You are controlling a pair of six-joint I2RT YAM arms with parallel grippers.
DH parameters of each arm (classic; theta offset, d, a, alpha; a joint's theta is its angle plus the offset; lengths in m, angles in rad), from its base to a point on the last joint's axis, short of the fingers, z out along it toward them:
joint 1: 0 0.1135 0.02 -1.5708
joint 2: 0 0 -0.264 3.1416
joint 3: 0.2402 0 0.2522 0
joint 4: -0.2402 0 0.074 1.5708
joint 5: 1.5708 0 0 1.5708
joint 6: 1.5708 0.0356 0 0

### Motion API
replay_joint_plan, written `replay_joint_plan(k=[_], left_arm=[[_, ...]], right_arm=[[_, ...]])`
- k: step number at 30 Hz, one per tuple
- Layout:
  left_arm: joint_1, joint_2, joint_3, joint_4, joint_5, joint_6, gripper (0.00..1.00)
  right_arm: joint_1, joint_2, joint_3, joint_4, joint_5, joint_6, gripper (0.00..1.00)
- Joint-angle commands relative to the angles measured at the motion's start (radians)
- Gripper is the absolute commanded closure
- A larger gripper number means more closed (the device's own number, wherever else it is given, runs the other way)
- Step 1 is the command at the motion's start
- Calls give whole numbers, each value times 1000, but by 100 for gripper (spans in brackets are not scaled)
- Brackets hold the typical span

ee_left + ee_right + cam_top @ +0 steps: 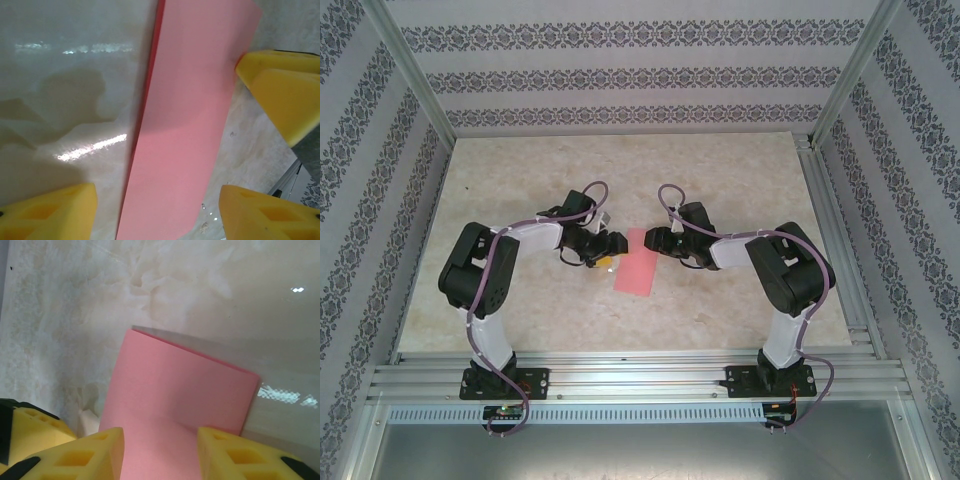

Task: Fold a paper plane with a square sheet of paper (fold left side to right side)
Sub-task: Third fold the triangle at the center of the table.

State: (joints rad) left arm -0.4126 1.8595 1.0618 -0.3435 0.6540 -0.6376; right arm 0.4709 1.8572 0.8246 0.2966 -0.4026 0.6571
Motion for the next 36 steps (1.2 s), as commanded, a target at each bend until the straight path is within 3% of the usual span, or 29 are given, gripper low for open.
replay_joint_plan(k=[1,5,10,20,25,32,36], left_arm=[[-20,23,-5,57,27,-23,35],[-39,46,7,65,21,-25,38],[-61,64,26,79,28,-31,54],[-67,28,33,58,15,-16,73],[-68,8,32,44,10,-15,89],[-75,-28,21,16,-18,-127,100],[-76,-32,83,-125,-29,-133,100]], right_arm=[[-21,4,-16,-41,33,-19,58],[-19,1,-16,-37,24,-20,58],[-19,-3,-18,-37,21,-23,59],[-20,-1,-21,-24,16,-22,59],[-21,-17,-11,-13,-7,-36,58],[-18,-246,-44,-145,37,-174,47],[68,-386,-132,-174,84,-252,42]])
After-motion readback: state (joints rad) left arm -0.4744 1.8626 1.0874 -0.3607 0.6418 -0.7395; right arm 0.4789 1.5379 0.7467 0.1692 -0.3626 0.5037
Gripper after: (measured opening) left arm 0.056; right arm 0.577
